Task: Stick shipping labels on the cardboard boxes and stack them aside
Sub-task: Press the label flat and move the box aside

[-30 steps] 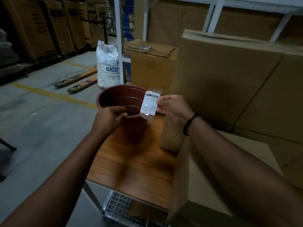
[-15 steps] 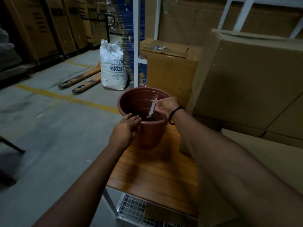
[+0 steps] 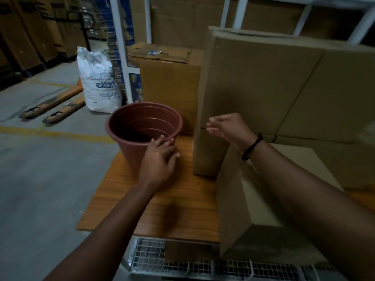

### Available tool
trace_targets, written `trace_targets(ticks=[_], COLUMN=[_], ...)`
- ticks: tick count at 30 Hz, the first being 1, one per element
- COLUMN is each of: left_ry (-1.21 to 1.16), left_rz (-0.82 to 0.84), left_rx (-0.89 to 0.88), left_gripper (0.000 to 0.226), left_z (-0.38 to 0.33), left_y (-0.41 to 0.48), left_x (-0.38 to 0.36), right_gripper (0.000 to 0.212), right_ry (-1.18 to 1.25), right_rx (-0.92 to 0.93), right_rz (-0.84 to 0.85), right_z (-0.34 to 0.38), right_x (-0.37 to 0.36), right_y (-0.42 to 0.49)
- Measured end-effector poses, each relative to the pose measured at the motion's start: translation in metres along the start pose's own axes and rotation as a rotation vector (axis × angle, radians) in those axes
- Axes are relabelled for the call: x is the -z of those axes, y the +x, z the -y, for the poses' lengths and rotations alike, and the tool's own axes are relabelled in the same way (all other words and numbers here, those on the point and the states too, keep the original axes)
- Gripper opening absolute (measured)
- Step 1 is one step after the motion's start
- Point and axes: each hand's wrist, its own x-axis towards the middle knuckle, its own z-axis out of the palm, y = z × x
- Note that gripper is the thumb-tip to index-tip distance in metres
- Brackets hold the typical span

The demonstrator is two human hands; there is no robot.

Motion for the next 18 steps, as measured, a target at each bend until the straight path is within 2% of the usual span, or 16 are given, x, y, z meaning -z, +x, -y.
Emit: trace_targets(ticks=[2,4,6,9,11,14,18], left_ry=[-0.195,-0.366,-0.513,-0.605,-0.543,-0.514,-0.625], left_rz=[0.145,0.325,0.499,0.646,0.655,0.562,0.512], left_rx=[0.023,0.091,0.145,0.141,0.153,0.227,0.311], left_gripper=[0.035,0.052,0.070,0.076,0.076,0.068,0.071], left_z=[-0.045,-0.085,-0.115,-0.149,-0.161,-0.167,-0.164], left_y=[-0.009,-0.020,-0.029,-0.040,-0.049,-0.057,-0.061], left_x=[-0.016,-0.031,-0.042,-0.053,-0.061,-0.070,-0.075], right_gripper=[0.024,0.013,0.011,0.030,0.041,0.059,0.063], right_ry=[-0.021,-0.074,-0.172,-0.646,-0.904,-1.156,-1.300], right_rx=[0.034,0.049,0.081,0.207,0.205,0.127,0.305], right_rz=[-0.049,-0.079,-0.113,-0.145,-0.037,0.181,0.414], right_z=[-0.013,-0.028,-0.044,-0.061,-0.068,-0.083,-0.092], right_x=[0.037,0.076,0.117,0.174,0.201,0.212,0.196], right_y=[-0.016,-0.032,-0.045,-0.064,-0.076,-0.091,-0.113])
